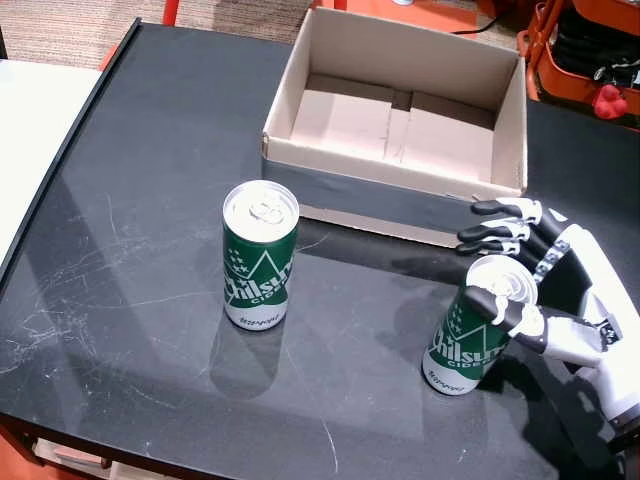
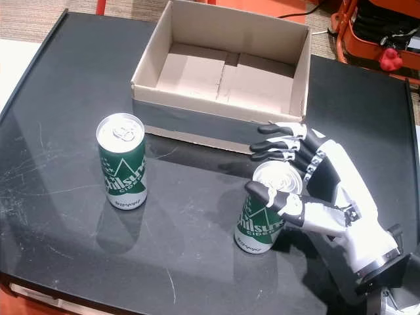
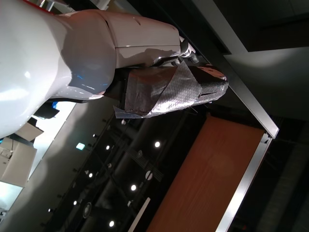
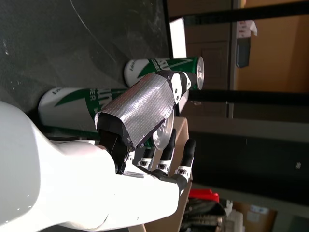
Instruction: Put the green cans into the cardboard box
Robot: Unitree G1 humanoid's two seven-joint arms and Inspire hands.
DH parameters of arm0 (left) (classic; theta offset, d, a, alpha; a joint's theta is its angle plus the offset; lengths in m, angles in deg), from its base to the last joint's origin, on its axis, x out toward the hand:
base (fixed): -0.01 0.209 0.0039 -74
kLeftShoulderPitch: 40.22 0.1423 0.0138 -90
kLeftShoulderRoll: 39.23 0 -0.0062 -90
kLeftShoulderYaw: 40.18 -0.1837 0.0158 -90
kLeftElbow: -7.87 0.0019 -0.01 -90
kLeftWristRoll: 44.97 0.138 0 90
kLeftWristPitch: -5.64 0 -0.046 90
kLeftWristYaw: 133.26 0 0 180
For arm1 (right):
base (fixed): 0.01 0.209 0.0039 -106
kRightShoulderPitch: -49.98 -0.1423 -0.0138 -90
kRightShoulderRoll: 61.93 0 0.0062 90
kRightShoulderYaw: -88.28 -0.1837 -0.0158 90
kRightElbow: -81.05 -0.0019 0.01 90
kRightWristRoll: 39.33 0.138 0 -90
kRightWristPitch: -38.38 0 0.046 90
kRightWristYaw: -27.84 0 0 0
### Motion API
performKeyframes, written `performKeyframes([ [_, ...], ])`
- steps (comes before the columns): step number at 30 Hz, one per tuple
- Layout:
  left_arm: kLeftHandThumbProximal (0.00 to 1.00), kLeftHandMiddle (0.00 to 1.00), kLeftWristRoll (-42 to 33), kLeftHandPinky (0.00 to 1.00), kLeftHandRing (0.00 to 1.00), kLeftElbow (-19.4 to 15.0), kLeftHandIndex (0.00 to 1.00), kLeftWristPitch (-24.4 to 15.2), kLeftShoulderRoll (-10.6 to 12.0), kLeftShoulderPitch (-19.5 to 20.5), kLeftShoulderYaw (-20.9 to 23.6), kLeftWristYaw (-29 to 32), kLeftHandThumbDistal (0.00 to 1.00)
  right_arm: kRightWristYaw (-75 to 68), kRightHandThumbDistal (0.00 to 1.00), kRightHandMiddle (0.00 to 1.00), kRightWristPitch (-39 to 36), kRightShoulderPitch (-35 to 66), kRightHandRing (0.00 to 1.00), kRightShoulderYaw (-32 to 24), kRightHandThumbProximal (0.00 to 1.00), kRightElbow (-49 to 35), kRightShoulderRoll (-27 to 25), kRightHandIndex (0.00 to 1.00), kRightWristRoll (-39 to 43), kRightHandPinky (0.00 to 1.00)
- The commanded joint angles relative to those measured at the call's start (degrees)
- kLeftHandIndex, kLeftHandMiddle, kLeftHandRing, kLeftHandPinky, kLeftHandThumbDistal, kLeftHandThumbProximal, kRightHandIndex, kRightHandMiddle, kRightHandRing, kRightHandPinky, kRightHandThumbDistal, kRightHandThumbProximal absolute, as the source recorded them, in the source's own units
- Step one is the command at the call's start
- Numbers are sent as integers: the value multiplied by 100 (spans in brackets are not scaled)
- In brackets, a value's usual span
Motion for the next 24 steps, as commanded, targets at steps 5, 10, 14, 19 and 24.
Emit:
performKeyframes([
  [5,100,89,-8,100,99,-91,85,2,285,136,5,-41,3,-9,100,59,-12,-26,60,21,92,73,-44,46,-65,70],
  [10,100,89,-33,100,100,-113,85,57,263,165,2,-53,3,-57,100,58,-12,-10,59,26,92,71,-29,46,-95,70],
  [14,100,89,-76,100,99,-150,85,102,264,193,-1,-84,2,-60,100,59,-32,3,59,30,93,52,-42,46,-130,71],
  [19,100,88,-241,100,98,-211,85,243,246,235,24,-71,2,-6,100,59,-28,21,60,31,91,21,-63,47,-119,71],
  [24,100,85,-323,100,95,-254,82,341,218,285,50,-63,6,-36,100,59,3,-50,61,98,85,195,-143,47,-289,70],
])
